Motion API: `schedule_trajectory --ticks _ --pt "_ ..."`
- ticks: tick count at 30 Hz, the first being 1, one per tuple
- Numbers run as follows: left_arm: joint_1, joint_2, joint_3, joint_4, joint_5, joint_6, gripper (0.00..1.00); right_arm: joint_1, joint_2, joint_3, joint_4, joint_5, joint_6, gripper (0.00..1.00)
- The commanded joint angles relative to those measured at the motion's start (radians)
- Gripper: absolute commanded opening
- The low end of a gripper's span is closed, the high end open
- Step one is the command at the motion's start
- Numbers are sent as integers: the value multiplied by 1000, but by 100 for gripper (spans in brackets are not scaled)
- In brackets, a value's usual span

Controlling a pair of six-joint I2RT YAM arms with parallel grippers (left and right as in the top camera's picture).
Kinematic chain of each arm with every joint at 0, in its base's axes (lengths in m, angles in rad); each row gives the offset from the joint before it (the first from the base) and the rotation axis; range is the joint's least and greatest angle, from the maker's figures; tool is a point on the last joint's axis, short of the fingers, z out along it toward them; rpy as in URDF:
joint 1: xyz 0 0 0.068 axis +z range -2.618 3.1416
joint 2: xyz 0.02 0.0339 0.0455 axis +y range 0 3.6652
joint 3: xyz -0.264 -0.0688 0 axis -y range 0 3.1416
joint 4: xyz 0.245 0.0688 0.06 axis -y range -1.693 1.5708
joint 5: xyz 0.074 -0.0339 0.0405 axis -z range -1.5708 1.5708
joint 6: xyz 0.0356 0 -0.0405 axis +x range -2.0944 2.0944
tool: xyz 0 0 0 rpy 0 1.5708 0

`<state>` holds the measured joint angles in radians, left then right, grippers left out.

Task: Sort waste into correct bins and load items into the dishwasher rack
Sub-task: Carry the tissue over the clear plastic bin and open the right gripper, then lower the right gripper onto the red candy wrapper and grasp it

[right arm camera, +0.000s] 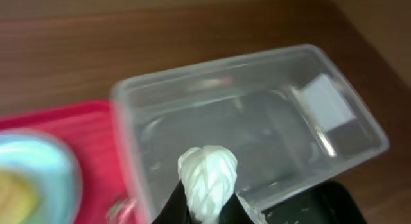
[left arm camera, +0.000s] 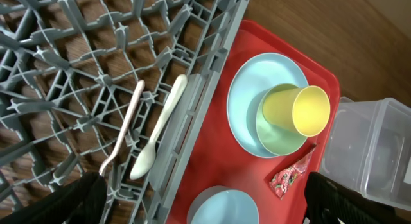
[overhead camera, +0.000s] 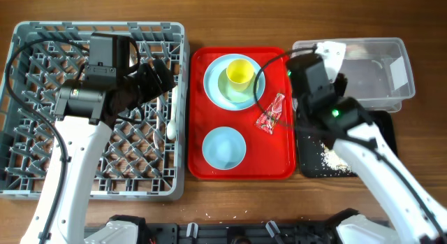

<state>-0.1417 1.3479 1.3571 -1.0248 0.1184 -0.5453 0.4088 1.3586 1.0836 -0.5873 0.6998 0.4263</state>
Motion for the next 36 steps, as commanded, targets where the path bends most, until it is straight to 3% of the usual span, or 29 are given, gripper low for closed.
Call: schedule_trajectory --ticks 1,5,6,7,8,9,17,19,21,23,26,32,36 --pt "3 -11 4 2 7 -13 100 -135 131 -40 86 34 24 4" --pt "3 -11 4 2 8 -13 100 -278 268 -40 135 -100 18 6" --pt "3 -11 4 2 8 -13 100 -304 279 -39 149 -128 9 37" --pt "3 -11 4 2 8 -13 100 -336 279 -34 171 -182 -80 80" --pt "3 -11 4 2 7 -13 100 -347 274 -22 166 -198 -113 94" --pt "3 -11 4 2 8 -13 100 -351 262 -2 143 -202 -118 99" --pt "3 -11 4 2 8 -13 100 -274 32 154 -10 -583 -84 96" --pt "3 -11 4 2 8 -13 100 -233 -16 154 -33 -772 -38 89" --pt "3 -11 4 2 8 -13 100 -188 -24 153 -69 -833 49 74" --pt "3 -11 4 2 8 -13 100 -120 -8 138 -133 -800 198 66" --pt "3 -11 4 2 7 -13 100 -9 37 74 -118 -705 334 65" --pt "3 -11 4 2 8 -13 100 200 252 31 -82 -385 434 65" --pt "3 -11 4 2 8 -13 100 211 383 31 -79 -320 471 66"
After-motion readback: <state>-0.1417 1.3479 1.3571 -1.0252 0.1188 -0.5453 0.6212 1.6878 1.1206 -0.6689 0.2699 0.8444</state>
